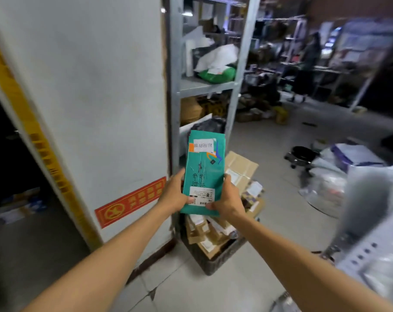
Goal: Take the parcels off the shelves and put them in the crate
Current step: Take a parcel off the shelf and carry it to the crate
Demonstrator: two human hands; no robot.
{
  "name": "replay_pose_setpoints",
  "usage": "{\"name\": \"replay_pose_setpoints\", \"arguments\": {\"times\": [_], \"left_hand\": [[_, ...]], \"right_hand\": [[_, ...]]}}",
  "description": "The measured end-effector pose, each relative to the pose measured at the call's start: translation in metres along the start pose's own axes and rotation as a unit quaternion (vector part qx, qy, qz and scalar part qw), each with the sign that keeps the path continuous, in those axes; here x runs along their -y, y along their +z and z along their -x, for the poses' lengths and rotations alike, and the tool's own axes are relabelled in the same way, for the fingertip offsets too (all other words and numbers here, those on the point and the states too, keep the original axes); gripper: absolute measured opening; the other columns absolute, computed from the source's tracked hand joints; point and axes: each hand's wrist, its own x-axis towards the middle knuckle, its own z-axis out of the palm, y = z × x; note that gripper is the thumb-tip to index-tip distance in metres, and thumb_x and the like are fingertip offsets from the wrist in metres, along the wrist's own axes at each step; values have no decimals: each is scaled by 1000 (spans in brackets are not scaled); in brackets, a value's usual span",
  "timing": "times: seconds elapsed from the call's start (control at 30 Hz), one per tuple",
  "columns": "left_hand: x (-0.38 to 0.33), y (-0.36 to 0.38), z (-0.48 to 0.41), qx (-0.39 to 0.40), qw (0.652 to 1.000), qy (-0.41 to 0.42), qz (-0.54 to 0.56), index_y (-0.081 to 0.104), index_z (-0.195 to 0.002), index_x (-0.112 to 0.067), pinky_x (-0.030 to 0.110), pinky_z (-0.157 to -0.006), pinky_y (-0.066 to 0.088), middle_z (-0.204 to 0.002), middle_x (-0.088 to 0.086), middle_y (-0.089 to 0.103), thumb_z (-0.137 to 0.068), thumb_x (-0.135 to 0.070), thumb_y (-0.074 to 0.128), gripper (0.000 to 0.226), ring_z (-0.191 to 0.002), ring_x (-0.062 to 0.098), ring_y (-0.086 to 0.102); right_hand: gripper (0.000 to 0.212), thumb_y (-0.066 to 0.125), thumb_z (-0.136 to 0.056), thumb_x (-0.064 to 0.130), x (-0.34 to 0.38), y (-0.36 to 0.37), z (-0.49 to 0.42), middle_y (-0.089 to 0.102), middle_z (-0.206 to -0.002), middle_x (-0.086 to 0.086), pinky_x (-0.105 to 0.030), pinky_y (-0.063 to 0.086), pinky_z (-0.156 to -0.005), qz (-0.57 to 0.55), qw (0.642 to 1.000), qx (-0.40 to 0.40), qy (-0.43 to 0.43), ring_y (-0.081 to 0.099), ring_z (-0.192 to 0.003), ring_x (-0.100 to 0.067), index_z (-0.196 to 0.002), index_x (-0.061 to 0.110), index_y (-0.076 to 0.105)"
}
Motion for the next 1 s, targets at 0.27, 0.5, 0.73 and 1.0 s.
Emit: {"name": "replay_pose_setpoints", "arguments": {"times": [0.27,0.5,0.73,1.0], "left_hand": [[-9,62,-124,119,990,69,12,41,-140,-25,44,-90,55,-124,5,61,-67,3,80,88,-112,21,61],[4,74,-208,201,978,48,24,42,-142,-22,48,-94,52,-124,6,61,-70,4,79,85,-117,24,57],[3,109,-293,245,969,33,12,46,-136,-21,38,-88,56,-121,5,63,-73,6,75,74,-113,21,61],[-13,166,-403,221,975,12,25,49,-135,-28,25,-73,58,-108,-3,68,-71,9,76,79,-102,15,65]], "right_hand": [[69,75,-69,-6,-48,-34,-76,45,-113,8,-27,52,-80,-10,992,-100,79,47,-110,-10,-120,17,35],[72,76,-70,-3,-59,-24,-142,49,-118,5,-33,57,-81,1,986,-114,121,54,-112,-14,-121,20,30],[86,79,-66,0,-95,-31,-226,44,-109,11,-31,56,-77,19,980,-115,163,53,-106,-12,-131,21,28],[82,77,-67,-2,-146,-71,-343,45,-105,11,-33,56,-78,-12,979,-99,176,52,-105,-13,-132,17,31]]}}
